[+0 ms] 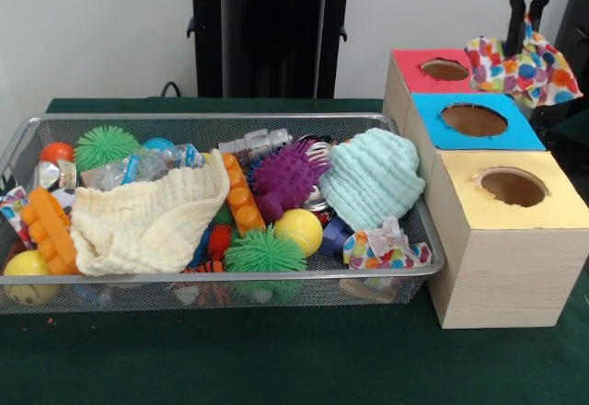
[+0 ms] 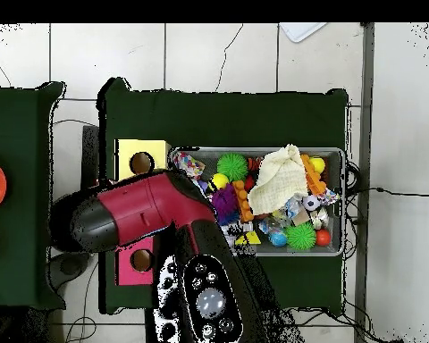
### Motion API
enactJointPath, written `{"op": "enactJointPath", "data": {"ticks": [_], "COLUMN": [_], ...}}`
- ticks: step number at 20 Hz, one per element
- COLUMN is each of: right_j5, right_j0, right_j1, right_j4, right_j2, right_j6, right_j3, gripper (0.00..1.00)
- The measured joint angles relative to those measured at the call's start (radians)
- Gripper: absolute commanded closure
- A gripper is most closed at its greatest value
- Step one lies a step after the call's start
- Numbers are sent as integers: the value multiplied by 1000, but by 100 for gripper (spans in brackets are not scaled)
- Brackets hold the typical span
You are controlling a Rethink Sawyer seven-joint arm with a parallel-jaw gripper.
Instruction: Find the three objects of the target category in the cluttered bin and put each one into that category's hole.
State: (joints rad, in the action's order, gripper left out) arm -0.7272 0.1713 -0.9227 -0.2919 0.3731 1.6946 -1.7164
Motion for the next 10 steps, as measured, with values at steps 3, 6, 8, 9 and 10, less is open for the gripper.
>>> {"op": "enactJointPath", "data": {"ticks": [3, 6, 8, 9, 10], "right_j5": [0, 0, 0, 1, 1], "right_j0": [0, 0, -1, -2, -2], "right_j1": [21, 35, 45, 48, 52], "right_j4": [0, 0, 0, 0, 0], "right_j2": [-26, -46, -61, -65, -69], "right_j6": [0, 0, 0, 0, 0], "right_j3": [34, 56, 67, 70, 73], "gripper": [100, 100, 100, 100, 100]}}
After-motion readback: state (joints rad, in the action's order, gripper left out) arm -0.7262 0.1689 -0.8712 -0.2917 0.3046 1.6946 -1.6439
